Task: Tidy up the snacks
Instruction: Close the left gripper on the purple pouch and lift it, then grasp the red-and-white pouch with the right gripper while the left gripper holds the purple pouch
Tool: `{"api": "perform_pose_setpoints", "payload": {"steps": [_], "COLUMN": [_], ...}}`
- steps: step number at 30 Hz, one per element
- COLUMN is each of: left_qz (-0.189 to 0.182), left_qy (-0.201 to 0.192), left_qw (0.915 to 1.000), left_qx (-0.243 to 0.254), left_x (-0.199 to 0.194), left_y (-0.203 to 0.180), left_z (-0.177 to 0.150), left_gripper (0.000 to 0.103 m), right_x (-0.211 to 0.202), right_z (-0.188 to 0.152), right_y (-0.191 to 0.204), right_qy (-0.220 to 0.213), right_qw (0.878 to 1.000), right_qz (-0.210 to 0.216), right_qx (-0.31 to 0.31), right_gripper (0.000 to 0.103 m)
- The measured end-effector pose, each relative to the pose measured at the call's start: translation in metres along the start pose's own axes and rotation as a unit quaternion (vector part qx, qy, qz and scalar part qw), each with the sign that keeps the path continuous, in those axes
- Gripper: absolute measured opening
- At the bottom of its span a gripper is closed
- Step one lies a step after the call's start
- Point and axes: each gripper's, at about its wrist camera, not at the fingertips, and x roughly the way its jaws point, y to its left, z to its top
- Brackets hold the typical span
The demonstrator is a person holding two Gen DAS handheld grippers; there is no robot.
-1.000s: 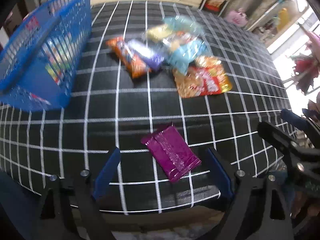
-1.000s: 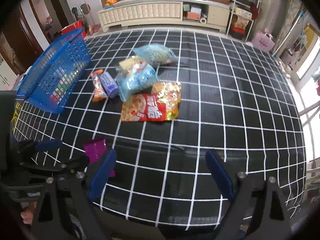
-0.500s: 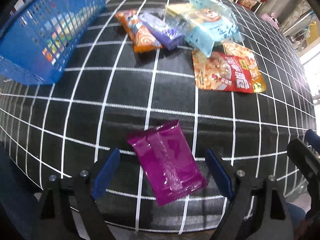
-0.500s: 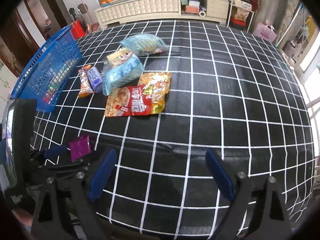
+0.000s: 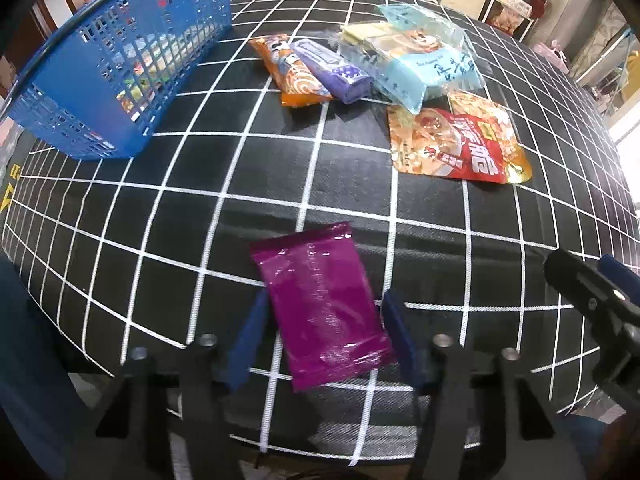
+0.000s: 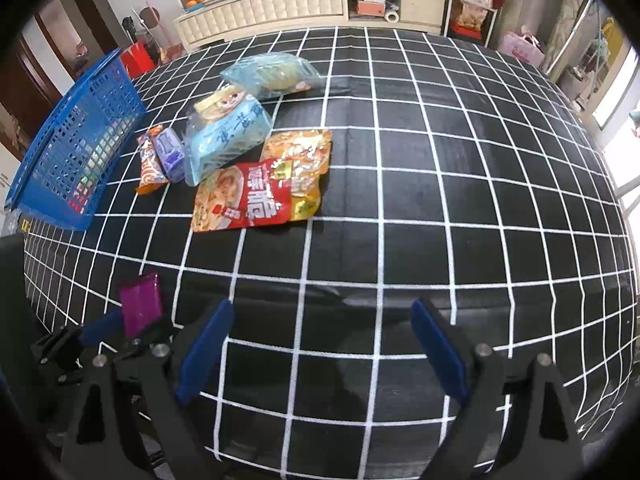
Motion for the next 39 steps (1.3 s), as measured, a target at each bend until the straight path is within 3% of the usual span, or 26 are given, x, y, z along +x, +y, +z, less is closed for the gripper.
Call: {"api": "perform_pose_setpoints", "payload": {"steps": [4, 12, 19, 28, 33, 39], "left_qz": [-0.010, -0.074, -0.081, -0.067, -0.083, -0.096], "left_qy": [-0.003, 0.006, -0.008, -0.061, -0.061, -0.058], "left_qw": [0.9997, 0.9972, 0.9967, 0.9935, 0.9905, 0.9879], "left_qx": [0.021, -0.001, 0.002, 0.069, 0.091, 0.107], "left_x": [-0.001, -0.008, -0.003, -0.019, -0.018, -0.012], "left_y": [0.002, 0.048, 0.076, 0.074, 0.079, 0.086], "left_z": [-0.001, 0.018, 0.046, 0.070, 0.074, 0.076], "left_gripper": [0.049, 0.049, 0.049, 0.049, 0.049, 0.049], "right_x": [0.001, 0.005, 0.023, 0.064, 0.082, 0.087], "right_z": [0.004, 0.020, 0.042, 0.065, 0.071, 0.073], "right_y": [0.004, 0.015, 0.035, 0.065, 0.079, 0.093], "right_qy": [0.002, -0.005, -0.009, 0.025, 0.037, 0.027], "right_qw": [1.000, 1.000, 1.000, 0.998, 0.995, 0.995], "right_qz": [0.003, -0.002, 0.002, -0.014, -0.045, -0.042], "right_qx": [0.012, 0.004, -0.024, -0.057, -0.076, -0.081], "right_gripper": [0.093, 0.093, 0.093, 0.093, 0.093, 0.091]}}
